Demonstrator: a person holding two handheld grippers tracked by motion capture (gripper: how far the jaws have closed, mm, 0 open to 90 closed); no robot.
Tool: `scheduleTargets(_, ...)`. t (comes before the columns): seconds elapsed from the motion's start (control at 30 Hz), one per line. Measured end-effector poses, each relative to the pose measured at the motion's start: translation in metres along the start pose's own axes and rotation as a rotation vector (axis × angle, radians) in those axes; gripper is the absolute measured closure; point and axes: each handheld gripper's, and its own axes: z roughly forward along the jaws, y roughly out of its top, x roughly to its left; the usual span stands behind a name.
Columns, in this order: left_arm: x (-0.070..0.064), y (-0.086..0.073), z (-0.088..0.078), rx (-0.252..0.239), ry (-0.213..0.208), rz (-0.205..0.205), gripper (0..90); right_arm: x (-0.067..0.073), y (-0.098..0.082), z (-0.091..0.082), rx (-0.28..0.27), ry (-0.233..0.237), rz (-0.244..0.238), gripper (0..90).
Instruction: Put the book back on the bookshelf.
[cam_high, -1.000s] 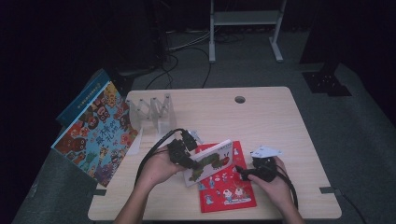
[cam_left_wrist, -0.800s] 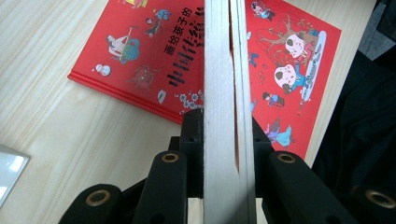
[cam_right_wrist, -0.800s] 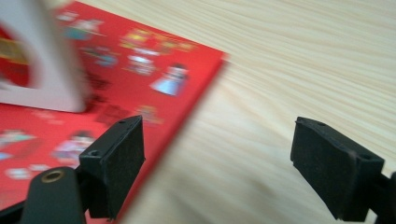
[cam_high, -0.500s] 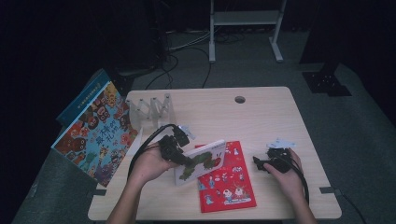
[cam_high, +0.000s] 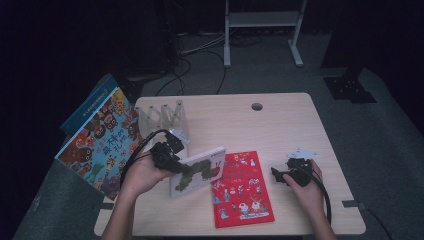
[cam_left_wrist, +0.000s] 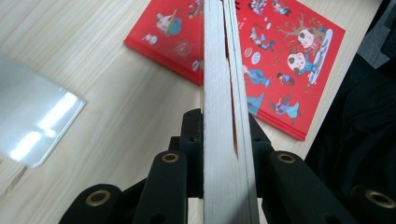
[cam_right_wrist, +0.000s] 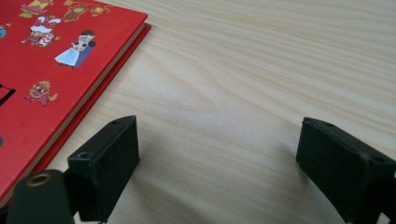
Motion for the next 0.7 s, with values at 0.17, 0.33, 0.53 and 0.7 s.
scheduleTargets(0.17,0.007,-0.011,-0.011,-0.009,0.013,-0.025,75.3,0.000,0.000,0.000,0.001,0.000,0.001,12.0)
scheduleTargets(0.33,0.014,-0.023,-0.020,-0.019,0.030,-0.058,75.3,0.000,0.000,0.000,0.000,0.000,0.001,12.0)
scheduleTargets(0.53,0.022,-0.039,-0.032,-0.028,0.057,-0.098,75.3,0.000,0.000,0.000,0.000,0.000,0.002,12.0)
scheduleTargets(0.7,0.030,-0.051,-0.040,-0.026,0.076,-0.128,75.3,0.000,0.000,0.000,0.000,0.000,0.002,12.0)
